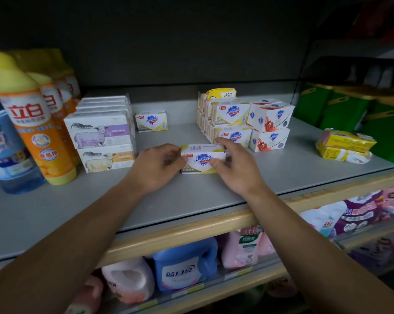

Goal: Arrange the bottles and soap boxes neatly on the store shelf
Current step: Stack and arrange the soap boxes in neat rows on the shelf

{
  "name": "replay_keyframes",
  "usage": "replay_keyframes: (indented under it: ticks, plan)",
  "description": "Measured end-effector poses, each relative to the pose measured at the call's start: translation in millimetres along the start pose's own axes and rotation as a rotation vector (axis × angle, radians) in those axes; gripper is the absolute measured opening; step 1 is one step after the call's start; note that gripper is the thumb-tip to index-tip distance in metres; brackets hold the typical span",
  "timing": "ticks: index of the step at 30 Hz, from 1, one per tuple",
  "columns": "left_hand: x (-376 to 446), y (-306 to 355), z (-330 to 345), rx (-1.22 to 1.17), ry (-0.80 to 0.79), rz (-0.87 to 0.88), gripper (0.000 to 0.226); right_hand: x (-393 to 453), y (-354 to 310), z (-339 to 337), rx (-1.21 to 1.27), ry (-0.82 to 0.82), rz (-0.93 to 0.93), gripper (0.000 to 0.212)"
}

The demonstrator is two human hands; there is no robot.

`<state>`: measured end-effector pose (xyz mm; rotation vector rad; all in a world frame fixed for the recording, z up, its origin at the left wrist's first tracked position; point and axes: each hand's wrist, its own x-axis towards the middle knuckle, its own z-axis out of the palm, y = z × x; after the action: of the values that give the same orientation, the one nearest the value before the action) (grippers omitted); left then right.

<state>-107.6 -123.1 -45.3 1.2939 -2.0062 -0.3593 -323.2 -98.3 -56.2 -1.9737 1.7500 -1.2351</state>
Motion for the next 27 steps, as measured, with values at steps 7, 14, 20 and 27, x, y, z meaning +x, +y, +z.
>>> replay_keyframes:
  ticks: [7,14,20,27]
  plan:
    - [-37,-29,-51,0.405,-0.103,0.122,0.052,-12,-17,6,-0.385,0.085,-0.429,0.045]
    - [-42,-51,-47,0.443,-0.133,0.018,0.051,36,-27,33,-0.586,-0.027,-0.463,0.044]
    - [-40,-54,-45,0.425,-0.114,-0.054,0.064,98,-35,85,-0.576,-0.046,-0.495,0.045]
    - [-38,-55,-44,0.459,-0.085,-0.053,0.058,167,-38,136,-0.535,-0.060,-0.479,0.045]
